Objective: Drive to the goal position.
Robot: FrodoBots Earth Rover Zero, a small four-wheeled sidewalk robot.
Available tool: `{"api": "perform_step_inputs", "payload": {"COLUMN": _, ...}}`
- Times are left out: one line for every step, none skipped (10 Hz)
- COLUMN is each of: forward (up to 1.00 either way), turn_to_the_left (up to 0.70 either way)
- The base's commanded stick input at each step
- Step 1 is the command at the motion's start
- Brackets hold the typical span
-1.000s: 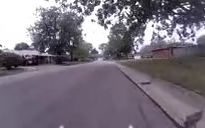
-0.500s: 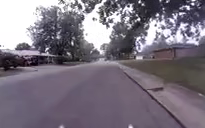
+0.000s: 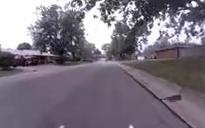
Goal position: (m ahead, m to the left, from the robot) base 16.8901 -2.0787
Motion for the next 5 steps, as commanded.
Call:
{"api": "perform_step_inputs", "payload": {"forward": 1.00, "turn_to_the_left": -0.23}}
{"api": "perform_step_inputs", "payload": {"forward": 1.00, "turn_to_the_left": -0.39}}
{"api": "perform_step_inputs", "payload": {"forward": 1.00, "turn_to_the_left": -0.39}}
{"api": "perform_step_inputs", "payload": {"forward": 1.00, "turn_to_the_left": -0.40}}
{"api": "perform_step_inputs", "payload": {"forward": 1.00, "turn_to_the_left": -0.33}}
